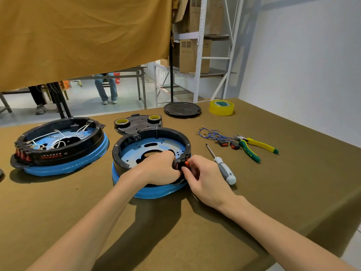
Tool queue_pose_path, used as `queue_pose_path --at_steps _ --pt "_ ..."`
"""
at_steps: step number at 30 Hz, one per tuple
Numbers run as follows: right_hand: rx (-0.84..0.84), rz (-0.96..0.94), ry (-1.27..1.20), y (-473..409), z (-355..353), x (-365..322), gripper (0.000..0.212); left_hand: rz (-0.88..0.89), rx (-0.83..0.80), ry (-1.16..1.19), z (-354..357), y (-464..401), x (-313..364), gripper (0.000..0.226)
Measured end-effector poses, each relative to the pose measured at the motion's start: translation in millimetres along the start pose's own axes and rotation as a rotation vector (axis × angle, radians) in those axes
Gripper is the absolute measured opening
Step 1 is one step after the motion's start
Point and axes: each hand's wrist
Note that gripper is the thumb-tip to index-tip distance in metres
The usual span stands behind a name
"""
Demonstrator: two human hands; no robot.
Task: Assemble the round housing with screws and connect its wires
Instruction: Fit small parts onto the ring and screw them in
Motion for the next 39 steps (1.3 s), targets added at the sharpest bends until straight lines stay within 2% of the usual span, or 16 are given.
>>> queue_pose_path --at_steps 5,11,16,19,22,26,28,30,32,34,36,37,39 --pt "-0.043 0.007 0.054 -4 -2 -7 0.01 -0.017 0.014 -0.023 0 0 0 0.022" --pt "-0.206 -0.092 0.396 -17 -15 -22 0.023 0.036 0.066 0.01 -2 4 -2 0.017" --pt "-0.358 -0.115 0.412 -29 -31 -28 0.018 -0.007 -0.021 0.262 -15 5 -9 0.03" --pt "-0.413 -0.136 0.397 -38 -35 -24 0.016 0.052 0.065 0.151 -11 4 -8 0.021" --pt "-0.376 -0.108 0.362 -40 -34 -16 0.026 0.083 0.093 0.099 -10 7 -2 0.025" --pt "-0.26 0.12 0.154 -34 -45 2 0.042 0.101 0.096 0.092 -12 10 -1 0.028" --pt "-0.092 0.279 0.088 -32 -55 15 0.046 0.101 0.09 0.095 -12 11 0 0.028" --pt "0.008 0.445 0.311 -33 -60 24 0.055 0.097 0.09 0.099 -12 11 2 0.024" --pt "-0.107 0.576 0.598 -32 -52 27 0.057 0.101 0.098 0.105 -12 10 2 0.022" --pt "-0.241 0.579 0.76 -32 -38 31 0.041 0.108 0.104 0.107 -11 10 2 0.025" --pt "-0.221 0.609 0.653 -36 -40 31 0.031 0.102 0.107 0.124 -11 10 2 0.027" --pt "-0.153 0.674 0.441 -40 -45 31 0.032 0.099 0.107 0.131 -10 10 1 0.027" --pt "0.094 0.834 -0.238 -44 -57 26 0.026 0.095 0.104 0.136 -10 9 1 0.023"
Point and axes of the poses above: each hand's wrist, its own y-axis away from the middle knuckle, its own z-axis out of the palm, x = y × z, and after that the axes turned 9 degrees about x, right-handed
